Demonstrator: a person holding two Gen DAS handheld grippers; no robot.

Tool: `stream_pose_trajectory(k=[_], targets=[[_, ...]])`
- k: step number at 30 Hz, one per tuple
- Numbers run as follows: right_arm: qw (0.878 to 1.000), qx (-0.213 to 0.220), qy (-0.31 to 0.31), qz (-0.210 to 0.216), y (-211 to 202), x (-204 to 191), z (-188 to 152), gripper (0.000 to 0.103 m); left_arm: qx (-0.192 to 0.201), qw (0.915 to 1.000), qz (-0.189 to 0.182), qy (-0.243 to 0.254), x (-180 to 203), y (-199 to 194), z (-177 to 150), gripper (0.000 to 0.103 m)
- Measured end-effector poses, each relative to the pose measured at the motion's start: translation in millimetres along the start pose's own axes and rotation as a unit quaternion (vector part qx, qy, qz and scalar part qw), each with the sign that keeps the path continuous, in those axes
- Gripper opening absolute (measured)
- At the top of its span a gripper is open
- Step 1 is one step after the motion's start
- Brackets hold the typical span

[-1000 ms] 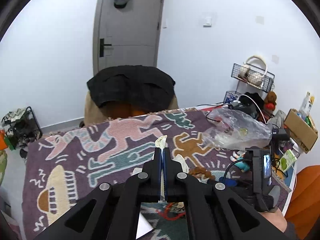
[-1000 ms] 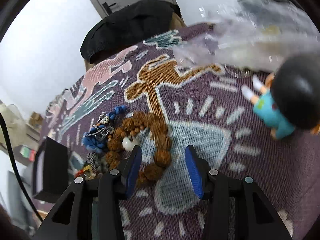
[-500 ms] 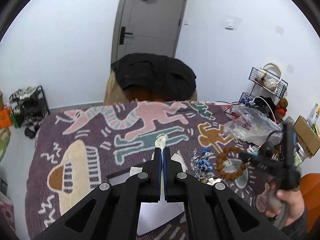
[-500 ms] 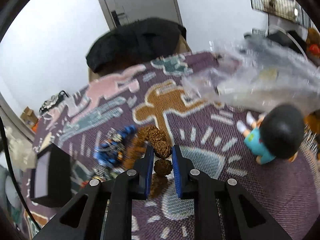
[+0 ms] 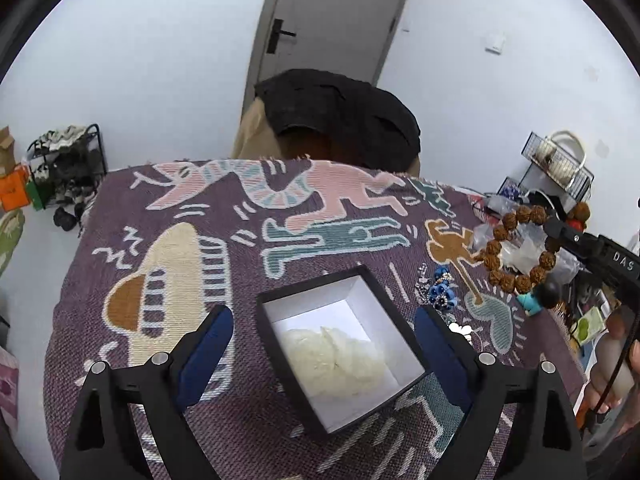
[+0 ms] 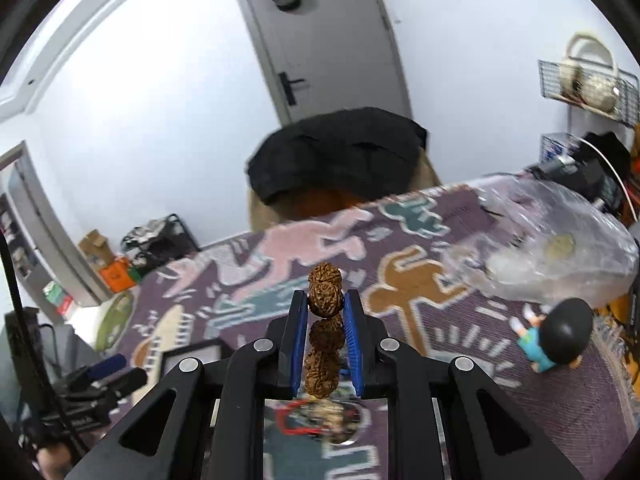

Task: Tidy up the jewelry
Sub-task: 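Carry the brown bead bracelet over the black box and release it with the right tool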

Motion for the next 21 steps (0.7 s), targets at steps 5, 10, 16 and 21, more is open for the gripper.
stream_pose_trajectory(k=[5,10,16,21], targets=[[0.999,0.004,-0.018,0.034,1,-39,8,0.019,-0.005,0.9996,0.011,-0.027,-26,-6,-8,0.092],[0.998,-0.005,-0.033,0.062,13,-76,7,0.019,-0.007,0.9985,0.017,-0.051,-52,-12,-17,0.092],[0.994,-0.024,-0.056,0.086,31,-115,-4,0.019,-0.003,0.9980,0.024,-0.059,-70,-20,-22,0.092],[0.990,-0.041,-0.105,0.084,37,-144,-18,0.026,0.002,0.9976,0.028,-0.064,-79,-24,-23,0.092]])
Point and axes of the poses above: each gripper's, at about its wrist camera, not at the fingertips, and y roughly the way its jaws point, x to its right, z to its top, the point moved 5 cm from there along y, roughly the way its jaws point, and after that the axes turned 7 degrees about -y, right-handed, at the moved point
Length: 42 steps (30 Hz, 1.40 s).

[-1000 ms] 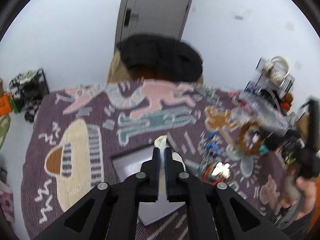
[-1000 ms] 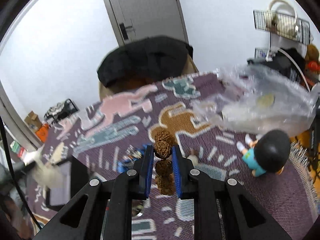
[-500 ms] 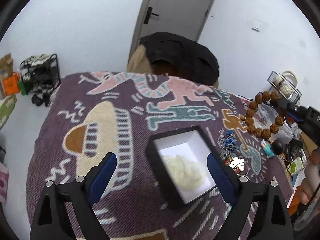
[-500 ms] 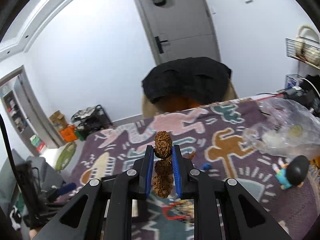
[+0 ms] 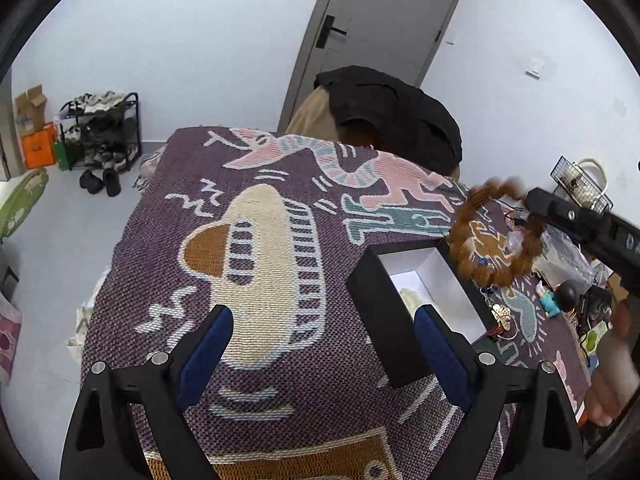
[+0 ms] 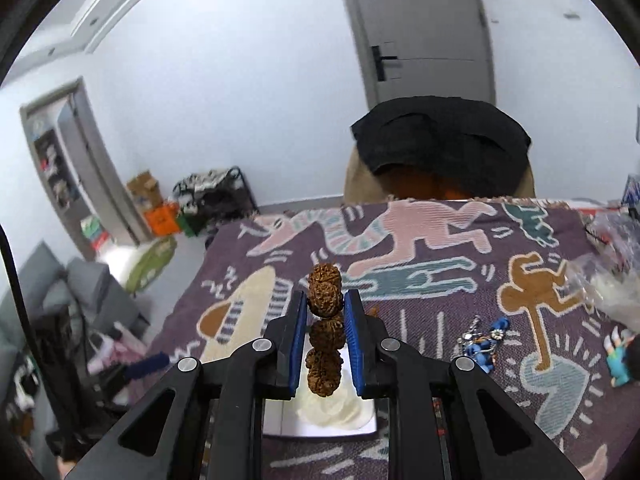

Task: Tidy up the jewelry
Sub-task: 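Carry the brown bead bracelet over the black box and release it with the right tool, then grasp the red string bracelet from the pile with the left tool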

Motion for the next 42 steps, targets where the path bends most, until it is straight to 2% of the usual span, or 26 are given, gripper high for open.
stream_pose_trajectory(k=[1,2,3,4,6,11,26,37,39,42], targets=[[1.000,-0.003,-0.010,0.001,0,-5,-1,0.035,0.000,1.0000,-0.001,-0.002,-1,-1,0,0.092],[1.000,-0.005,-0.016,0.002,0,-7,-1,0.055,0.000,1.0000,-0.001,-0.004,-1,-1,0,0.092],[1.000,-0.003,-0.021,0.001,-3,-9,-2,0.068,0.000,1.0000,-0.002,-0.006,-1,-1,1,0.092],[1.000,0.004,-0.023,-0.001,-7,-8,-2,0.069,0.001,1.0000,-0.003,-0.005,1,-2,1,0.092],[1.000,0.016,-0.023,-0.005,-15,-3,-3,0.069,0.004,1.0000,-0.005,0.001,6,-3,1,0.092],[1.000,0.013,0.018,-0.006,-28,26,-13,0.069,0.002,0.9997,-0.012,0.019,25,-3,0,0.092],[0.988,-0.017,0.149,-0.028,-53,134,-81,0.069,-0.008,0.9957,-0.028,0.088,109,5,-10,0.092],[0.982,-0.020,0.186,-0.036,-69,178,-114,0.069,-0.017,0.9901,-0.053,0.129,170,22,-27,0.092],[0.981,-0.020,0.190,-0.037,-72,183,-117,0.069,-0.020,0.9889,-0.059,0.135,179,26,-30,0.088],[0.979,-0.022,0.197,-0.038,-74,190,-122,0.069,-0.033,0.9860,-0.061,0.151,192,33,-36,0.076]])
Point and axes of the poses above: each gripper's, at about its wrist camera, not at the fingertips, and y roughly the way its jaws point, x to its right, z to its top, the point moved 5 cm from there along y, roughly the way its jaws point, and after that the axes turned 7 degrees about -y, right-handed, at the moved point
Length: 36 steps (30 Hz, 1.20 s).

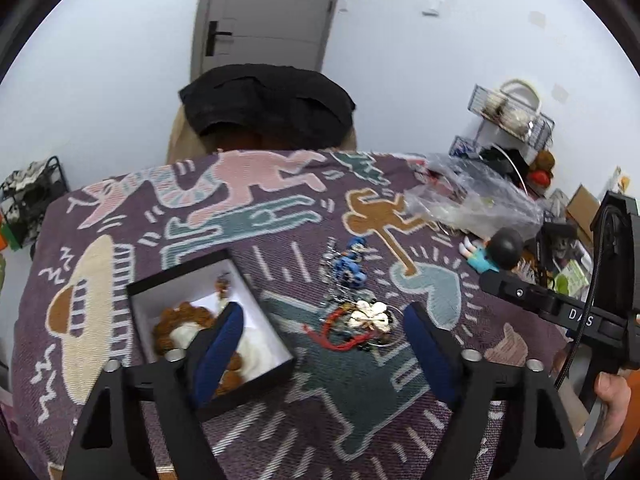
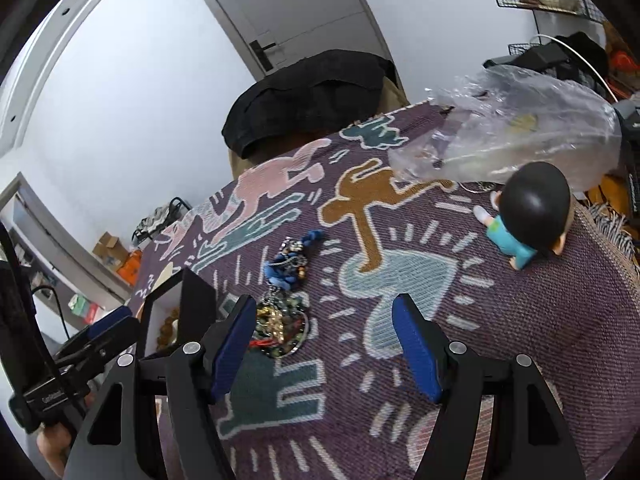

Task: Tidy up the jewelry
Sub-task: 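Grasp the red string bracelet from the pile with the left tool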

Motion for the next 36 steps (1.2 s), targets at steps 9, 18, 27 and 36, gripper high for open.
stream_pose_trajectory(k=[9,18,27,36], targets=[[1.000,-0.002,0.014,-0.002,5,16,-9,0.069,-0.037,0.9986,-0.004,0.037,24,30,-16,0.064],[0.999,-0.015,0.028,-0.004,21,32,-17,0.069,-0.084,0.9934,0.024,0.075,29,75,-39,0.064],[0.999,-0.023,0.039,-0.005,30,45,-20,0.069,-0.086,0.9876,0.044,0.124,39,92,-42,0.063],[0.999,-0.027,0.047,-0.007,31,53,-23,0.069,-0.105,0.9934,-0.008,0.044,15,100,-39,0.038]])
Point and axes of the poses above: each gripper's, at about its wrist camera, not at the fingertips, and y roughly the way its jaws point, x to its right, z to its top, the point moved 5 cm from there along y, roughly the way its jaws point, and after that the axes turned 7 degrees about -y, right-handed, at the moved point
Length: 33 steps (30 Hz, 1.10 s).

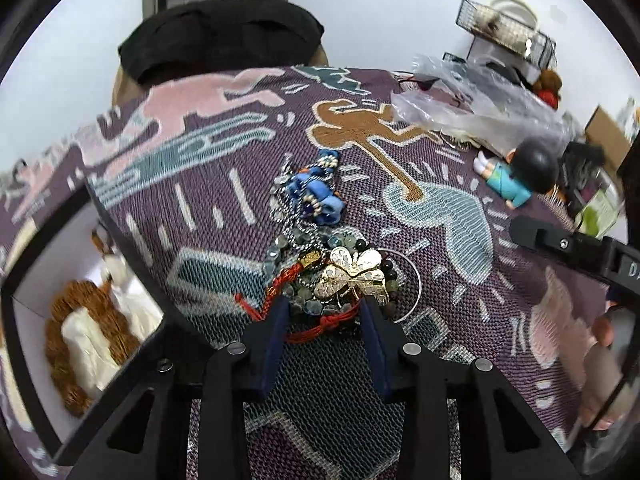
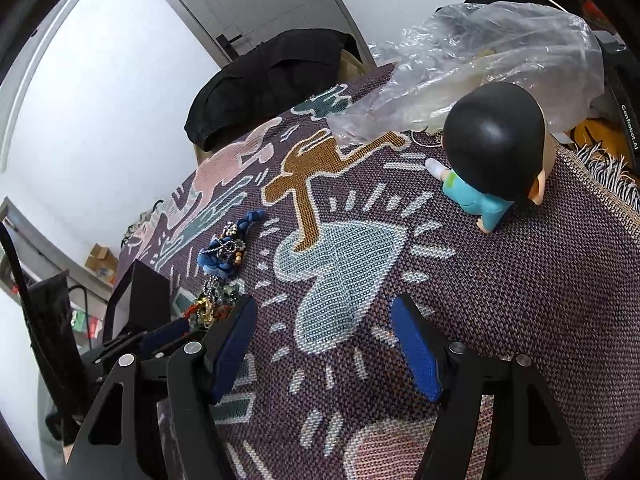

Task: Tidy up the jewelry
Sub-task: 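Grasp the red string bracelet from the pile with the left tool, then carry the red string bracelet into the black box and open the left tool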

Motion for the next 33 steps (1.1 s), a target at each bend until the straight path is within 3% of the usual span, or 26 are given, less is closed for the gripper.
stream_pose_trajectory(k=[5,7,10,23,33], targets=[[1.000,-0.002,0.002,0.001,2,-2,-1,0.069,0.002,1.0000,-0.003,0.006,0,-2,-5,0.033],[1.000,-0.004,-0.001,0.002,3,-5,-1,0.069,0.001,0.9999,-0.017,0.000,0,-4,-6,0.006],[1.000,-0.005,-0.009,0.002,4,-12,-1,0.069,0.015,0.9999,0.001,-0.005,-6,-13,-4,0.006],[0.999,-0.011,-0.043,0.021,13,-55,7,0.069,0.079,0.9953,-0.046,-0.030,-8,-80,15,0.006],[0.996,-0.034,-0.070,0.039,31,-93,3,0.069,0.131,0.9884,-0.063,-0.046,-21,-133,29,0.006]])
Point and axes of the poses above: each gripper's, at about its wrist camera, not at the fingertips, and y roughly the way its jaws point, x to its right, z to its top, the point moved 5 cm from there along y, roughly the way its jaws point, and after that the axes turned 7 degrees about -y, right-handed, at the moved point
